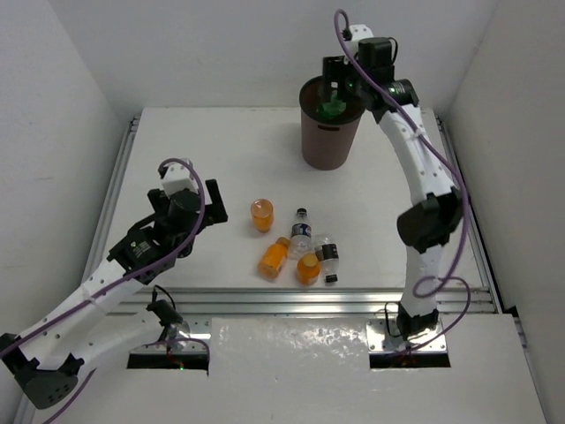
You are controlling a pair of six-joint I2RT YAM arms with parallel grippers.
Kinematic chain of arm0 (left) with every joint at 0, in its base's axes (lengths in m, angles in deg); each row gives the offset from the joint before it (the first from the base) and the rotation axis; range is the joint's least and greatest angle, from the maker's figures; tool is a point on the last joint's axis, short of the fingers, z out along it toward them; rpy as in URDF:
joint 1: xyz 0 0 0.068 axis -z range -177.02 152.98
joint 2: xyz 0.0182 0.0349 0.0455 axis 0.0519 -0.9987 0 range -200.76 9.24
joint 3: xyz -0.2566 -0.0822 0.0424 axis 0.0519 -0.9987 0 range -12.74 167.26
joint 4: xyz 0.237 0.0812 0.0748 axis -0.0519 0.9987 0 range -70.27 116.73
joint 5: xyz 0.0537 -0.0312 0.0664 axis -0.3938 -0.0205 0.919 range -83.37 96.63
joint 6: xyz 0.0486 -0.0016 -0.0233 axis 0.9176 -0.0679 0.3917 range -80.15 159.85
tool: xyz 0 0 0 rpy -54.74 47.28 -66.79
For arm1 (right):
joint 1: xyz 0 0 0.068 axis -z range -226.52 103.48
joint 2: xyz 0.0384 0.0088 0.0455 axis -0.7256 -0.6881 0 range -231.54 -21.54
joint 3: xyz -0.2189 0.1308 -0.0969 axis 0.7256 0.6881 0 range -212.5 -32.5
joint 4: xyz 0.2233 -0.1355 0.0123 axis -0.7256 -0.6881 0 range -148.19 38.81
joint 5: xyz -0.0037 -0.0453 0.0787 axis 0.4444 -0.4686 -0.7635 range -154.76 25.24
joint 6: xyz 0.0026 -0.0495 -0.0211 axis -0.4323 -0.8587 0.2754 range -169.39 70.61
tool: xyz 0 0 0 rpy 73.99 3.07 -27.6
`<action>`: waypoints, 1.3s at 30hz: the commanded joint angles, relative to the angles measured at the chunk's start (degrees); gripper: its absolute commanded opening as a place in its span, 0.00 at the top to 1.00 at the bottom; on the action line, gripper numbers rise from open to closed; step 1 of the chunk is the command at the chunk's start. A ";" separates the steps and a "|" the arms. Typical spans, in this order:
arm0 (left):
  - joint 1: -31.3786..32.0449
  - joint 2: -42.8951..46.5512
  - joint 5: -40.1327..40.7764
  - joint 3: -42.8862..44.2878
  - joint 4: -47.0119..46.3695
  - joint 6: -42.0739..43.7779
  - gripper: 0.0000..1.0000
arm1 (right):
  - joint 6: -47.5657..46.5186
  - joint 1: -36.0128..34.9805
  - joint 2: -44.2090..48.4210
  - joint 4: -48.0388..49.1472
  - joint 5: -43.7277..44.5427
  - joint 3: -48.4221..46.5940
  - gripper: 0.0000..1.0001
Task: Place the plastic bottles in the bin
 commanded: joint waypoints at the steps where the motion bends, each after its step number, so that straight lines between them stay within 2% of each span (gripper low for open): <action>1: -0.82 -0.69 -1.44 1.18 -1.71 -0.97 0.00 | -1.44 0.65 -5.71 -1.23 -2.09 -11.53 0.08; 2: -0.82 -1.13 -2.14 1.89 -1.09 -2.02 0.00 | -0.48 0.65 -5.19 -1.24 -1.92 -11.45 0.01; 6: -0.73 -5.68 -11.96 3.83 -2.75 -5.98 0.00 | 0.76 0.65 4.38 5.17 -1.30 0.30 0.01; 10: 1.02 -16.40 -14.90 6.89 -2.85 -11.16 0.00 | 1.64 -0.74 12.80 -2.54 -2.53 2.15 0.01; 12: 1.99 -22.82 -13.93 9.09 -2.67 -12.31 0.00 | 1.55 -1.72 17.99 -3.70 -3.14 12.32 0.01; 14: 2.08 -27.73 -13.84 9.89 -4.16 -13.02 0.00 | 2.60 -3.04 27.39 -0.04 -3.76 21.90 0.01; 15: 2.08 -29.59 -14.01 11.11 -5.12 -13.20 0.00 | 3.13 -3.39 30.38 1.56 -5.15 31.52 0.01; 17: 2.17 -34.76 -13.93 12.87 -5.30 -13.29 0.00 | 5.15 -4.35 38.27 6.29 -6.13 44.10 0.01; 20: 2.35 -40.48 -14.45 16.21 -5.57 -12.76 0.00 | 6.38 -6.20 44.54 9.39 -7.10 54.42 0.01; 26: 2.52 -46.04 -14.63 17.54 -7.50 -12.93 0.00 | 6.12 -7.87 47.02 9.22 -7.28 61.13 0.01; 31: 2.52 -47.80 -14.81 17.45 -8.03 -12.76 0.02 | 6.03 -8.75 46.14 9.31 -8.07 61.58 0.01; 33: 2.52 -48.16 -14.19 17.19 -7.77 -12.58 0.07 | 6.21 -8.93 46.23 9.83 -8.51 62.11 0.01; 35: 2.52 -48.42 -14.19 16.75 -8.29 -11.88 0.27 | 6.73 -9.01 46.76 10.80 -9.21 63.51 0.01; 36: 2.52 -48.51 -14.19 16.83 -8.38 -11.62 0.43 | 7.08 -9.02 47.11 11.41 -9.82 64.21 0.01; 38: 2.52 -49.03 -14.45 16.92 -8.47 -11.35 0.57 | 7.26 -9.02 48.25 14.40 -11.75 67.64 0.01; 39: 2.52 -49.12 -14.54 17.10 -8.47 -11.00 0.72 | 7.26 -8.93 48.60 15.71 -14.63 68.87 0.01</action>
